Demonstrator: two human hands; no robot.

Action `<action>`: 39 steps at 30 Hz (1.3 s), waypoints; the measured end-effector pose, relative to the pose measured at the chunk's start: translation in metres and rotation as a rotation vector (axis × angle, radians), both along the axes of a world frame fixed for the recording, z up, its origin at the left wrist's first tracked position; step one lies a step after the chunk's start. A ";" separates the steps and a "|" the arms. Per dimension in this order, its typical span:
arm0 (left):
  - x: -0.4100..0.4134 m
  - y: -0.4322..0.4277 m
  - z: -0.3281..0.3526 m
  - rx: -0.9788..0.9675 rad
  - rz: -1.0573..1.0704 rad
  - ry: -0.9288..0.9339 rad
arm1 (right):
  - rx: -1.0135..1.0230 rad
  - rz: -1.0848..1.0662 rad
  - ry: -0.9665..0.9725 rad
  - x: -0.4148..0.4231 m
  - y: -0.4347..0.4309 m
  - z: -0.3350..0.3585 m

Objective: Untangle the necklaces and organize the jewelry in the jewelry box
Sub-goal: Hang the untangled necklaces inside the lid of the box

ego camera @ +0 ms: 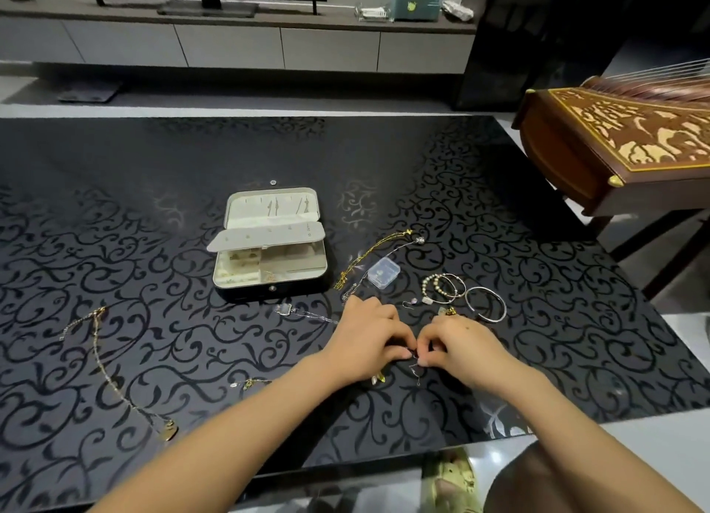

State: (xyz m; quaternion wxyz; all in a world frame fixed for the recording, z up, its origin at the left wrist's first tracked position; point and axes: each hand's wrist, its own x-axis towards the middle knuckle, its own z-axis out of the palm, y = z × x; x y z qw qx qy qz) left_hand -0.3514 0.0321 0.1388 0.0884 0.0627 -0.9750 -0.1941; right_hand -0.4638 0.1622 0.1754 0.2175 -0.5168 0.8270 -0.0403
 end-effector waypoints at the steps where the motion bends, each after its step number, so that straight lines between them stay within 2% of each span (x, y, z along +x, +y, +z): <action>1: -0.001 0.000 0.000 0.008 0.002 -0.004 | -0.015 0.008 -0.026 -0.001 0.001 -0.001; 7: 0.000 -0.001 -0.003 -0.034 -0.038 0.028 | -0.289 -0.058 -0.235 -0.003 0.003 0.009; 10: 0.003 -0.002 0.002 0.049 0.009 0.005 | -0.388 -0.118 -0.420 0.001 -0.001 0.014; 12: 0.006 -0.004 0.009 0.159 0.080 -0.057 | -0.490 -0.202 -0.580 0.002 -0.004 0.018; 14: 0.012 -0.006 0.018 0.358 0.122 -0.051 | -0.565 -0.279 -0.715 0.004 -0.006 0.023; 17: 0.023 -0.010 0.035 0.727 0.167 -0.016 | -0.644 -0.315 -0.786 0.007 -0.010 0.030; 19: 0.028 -0.013 0.048 0.898 0.187 0.028 | -0.695 -0.339 -0.855 0.009 -0.015 0.038; 21: 0.031 -0.018 0.060 1.032 0.210 0.089 | -0.732 -0.373 -1.029 0.011 -0.022 0.049; 23: 0.034 -0.024 0.072 1.073 0.233 0.137 | -0.732 -0.389 -1.180 0.012 -0.032 0.063; 25: 0.036 -0.035 0.084 1.028 0.239 0.188 | -0.666 -0.361 -1.131 0.014 -0.043 0.081; 30: 0.040 -0.066 0.112 0.862 0.271 0.225 | -0.445 -0.031 -0.426 0.016 -0.069 0.123; 32: 0.042 -0.076 0.121 0.773 0.270 0.184 | -0.419 0.052 -0.240 0.017 -0.081 0.136; 34: 0.046 -0.084 0.129 0.727 0.291 0.165 | -0.465 0.083 -0.175 0.020 -0.092 0.154; 37: 0.054 -0.098 0.139 0.751 0.336 0.199 | -0.582 0.068 -0.217 0.019 -0.105 0.181; 39: 0.061 -0.113 0.141 0.673 0.400 0.218 | -0.640 0.050 -0.248 0.016 -0.114 0.198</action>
